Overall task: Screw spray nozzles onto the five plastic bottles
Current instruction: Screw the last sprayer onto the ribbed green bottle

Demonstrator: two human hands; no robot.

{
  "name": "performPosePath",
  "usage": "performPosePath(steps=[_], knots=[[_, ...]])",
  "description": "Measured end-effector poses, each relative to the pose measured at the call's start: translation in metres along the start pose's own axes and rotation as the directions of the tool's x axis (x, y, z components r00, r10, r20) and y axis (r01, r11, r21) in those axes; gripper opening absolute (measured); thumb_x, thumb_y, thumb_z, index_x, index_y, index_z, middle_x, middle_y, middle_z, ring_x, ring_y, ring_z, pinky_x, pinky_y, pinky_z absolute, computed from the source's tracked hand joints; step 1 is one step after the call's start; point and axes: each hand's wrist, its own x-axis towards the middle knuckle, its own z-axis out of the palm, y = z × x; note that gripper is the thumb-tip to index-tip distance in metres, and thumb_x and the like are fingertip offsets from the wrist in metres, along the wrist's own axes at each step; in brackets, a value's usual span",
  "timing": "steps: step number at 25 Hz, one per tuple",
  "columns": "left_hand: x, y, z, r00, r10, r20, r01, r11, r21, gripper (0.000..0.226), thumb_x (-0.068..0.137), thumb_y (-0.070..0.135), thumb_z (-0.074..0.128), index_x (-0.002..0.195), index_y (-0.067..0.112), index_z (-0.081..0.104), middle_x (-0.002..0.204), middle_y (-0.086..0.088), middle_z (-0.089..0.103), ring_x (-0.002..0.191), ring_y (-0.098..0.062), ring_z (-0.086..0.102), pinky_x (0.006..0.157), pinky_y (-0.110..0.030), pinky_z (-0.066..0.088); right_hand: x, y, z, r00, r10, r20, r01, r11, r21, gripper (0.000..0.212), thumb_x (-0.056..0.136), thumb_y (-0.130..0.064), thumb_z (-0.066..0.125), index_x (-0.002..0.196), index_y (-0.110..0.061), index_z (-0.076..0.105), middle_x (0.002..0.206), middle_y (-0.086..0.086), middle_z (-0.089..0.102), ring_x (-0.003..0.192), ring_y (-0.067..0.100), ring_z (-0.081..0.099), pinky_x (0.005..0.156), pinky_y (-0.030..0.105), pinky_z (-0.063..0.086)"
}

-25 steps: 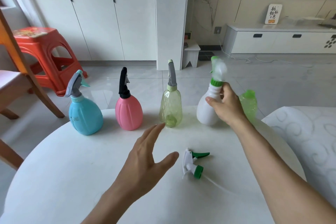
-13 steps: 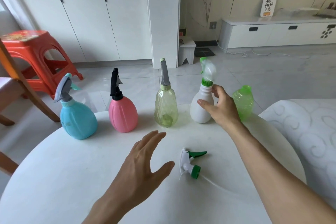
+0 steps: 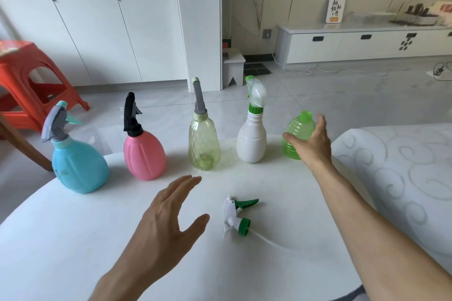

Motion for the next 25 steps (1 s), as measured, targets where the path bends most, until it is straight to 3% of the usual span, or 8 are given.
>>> performPosePath(steps=[5, 8, 10, 13, 15, 19, 22, 25], knots=[[-0.002, -0.006, 0.002, 1.0, -0.008, -0.017, 0.009, 0.998, 0.061, 0.066, 0.081, 0.036, 0.077, 0.14, 0.032, 0.049, 0.14, 0.019, 0.047, 0.107, -0.012, 0.06, 0.086, -0.016, 0.037, -0.002, 0.001, -0.004, 0.995, 0.06, -0.079, -0.055, 0.997, 0.058, 0.077, 0.068, -0.05, 0.081, 0.13, -0.019, 0.049, 0.128, 0.011, 0.064, 0.117, 0.034, 0.059, 0.091, 0.038, 0.045], [-0.001, -0.004, 0.004, 1.0, 0.022, -0.015, -0.021, 0.997, 0.077, 0.064, 0.082, 0.034, 0.076, 0.14, 0.028, 0.05, 0.14, 0.014, 0.051, 0.11, -0.011, 0.057, 0.088, -0.009, 0.032, -0.016, -0.022, -0.032, 0.98, 0.031, -0.195, -0.01, 0.994, 0.105, 0.078, 0.064, -0.061, 0.076, 0.126, -0.02, 0.053, 0.124, 0.008, 0.067, 0.113, 0.033, 0.061, 0.089, 0.038, 0.045], [0.0, 0.001, 0.005, 0.999, 0.04, -0.035, -0.037, 0.996, 0.085, 0.065, 0.083, 0.034, 0.075, 0.142, 0.025, 0.049, 0.14, 0.01, 0.053, 0.119, -0.015, 0.055, 0.091, -0.014, 0.034, -0.038, -0.043, -0.054, 0.98, -0.04, -0.195, 0.082, 0.974, 0.212, 0.076, 0.06, -0.068, 0.074, 0.12, -0.025, 0.056, 0.115, -0.001, 0.069, 0.108, 0.028, 0.063, 0.088, 0.037, 0.049], [-0.001, 0.006, -0.001, 0.993, -0.012, -0.12, 0.016, 0.999, 0.029, 0.082, 0.079, 0.048, 0.074, 0.149, 0.027, 0.036, 0.143, 0.008, 0.052, 0.125, -0.016, 0.052, 0.092, -0.023, 0.038, -0.097, -0.065, -0.071, 0.98, -0.199, -0.012, 0.19, 0.913, 0.36, 0.068, 0.059, -0.072, 0.078, 0.114, -0.035, 0.061, 0.105, -0.014, 0.072, 0.1, 0.009, 0.067, 0.083, 0.032, 0.052], [-0.003, 0.009, -0.007, 0.994, 0.031, -0.104, -0.039, 0.997, -0.069, 0.11, 0.068, 0.068, 0.074, 0.155, 0.032, 0.016, 0.154, 0.013, 0.035, 0.137, -0.008, 0.038, 0.103, -0.021, 0.032, -0.142, -0.07, -0.065, 0.941, -0.271, 0.204, 0.167, 0.893, 0.417, 0.061, 0.061, -0.064, 0.082, 0.112, -0.037, 0.063, 0.104, -0.014, 0.075, 0.099, 0.007, 0.069, 0.084, 0.033, 0.053], [-0.012, 0.021, -0.007, 0.969, 0.213, -0.122, -0.223, 0.972, -0.07, 0.135, 0.055, 0.08, 0.073, 0.156, 0.031, -0.002, 0.16, 0.026, 0.002, 0.148, 0.0, 0.009, 0.111, -0.006, 0.01, -0.199, -0.078, -0.038, 0.751, -0.347, 0.562, -0.019, 0.839, 0.544, 0.051, 0.067, -0.044, 0.087, 0.112, -0.03, 0.066, 0.109, -0.003, 0.076, 0.103, 0.016, 0.072, 0.09, 0.044, 0.055], [-0.016, 0.019, -0.006, 0.966, 0.203, -0.161, -0.218, 0.972, -0.083, 0.133, 0.055, 0.073, 0.077, 0.155, 0.033, -0.001, 0.159, 0.021, 0.008, 0.146, 0.002, 0.013, 0.109, -0.003, 0.015, -0.213, -0.083, -0.028, 0.656, -0.412, 0.632, -0.108, 0.778, 0.619, 0.051, 0.071, -0.035, 0.087, 0.117, -0.027, 0.065, 0.114, 0.001, 0.074, 0.108, 0.02, 0.07, 0.091, 0.041, 0.055], [-0.018, 0.017, -0.005, 0.962, 0.152, -0.225, -0.177, 0.979, -0.096, 0.124, 0.058, 0.067, 0.08, 0.155, 0.033, 0.011, 0.152, 0.02, 0.03, 0.131, 0.008, 0.037, 0.097, 0.001, 0.03, -0.22, -0.085, -0.02, 0.615, -0.424, 0.664, -0.186, 0.741, 0.645, 0.052, 0.075, -0.03, 0.086, 0.123, -0.028, 0.063, 0.118, 0.002, 0.073, 0.111, 0.02, 0.069, 0.085, 0.033, 0.056]])
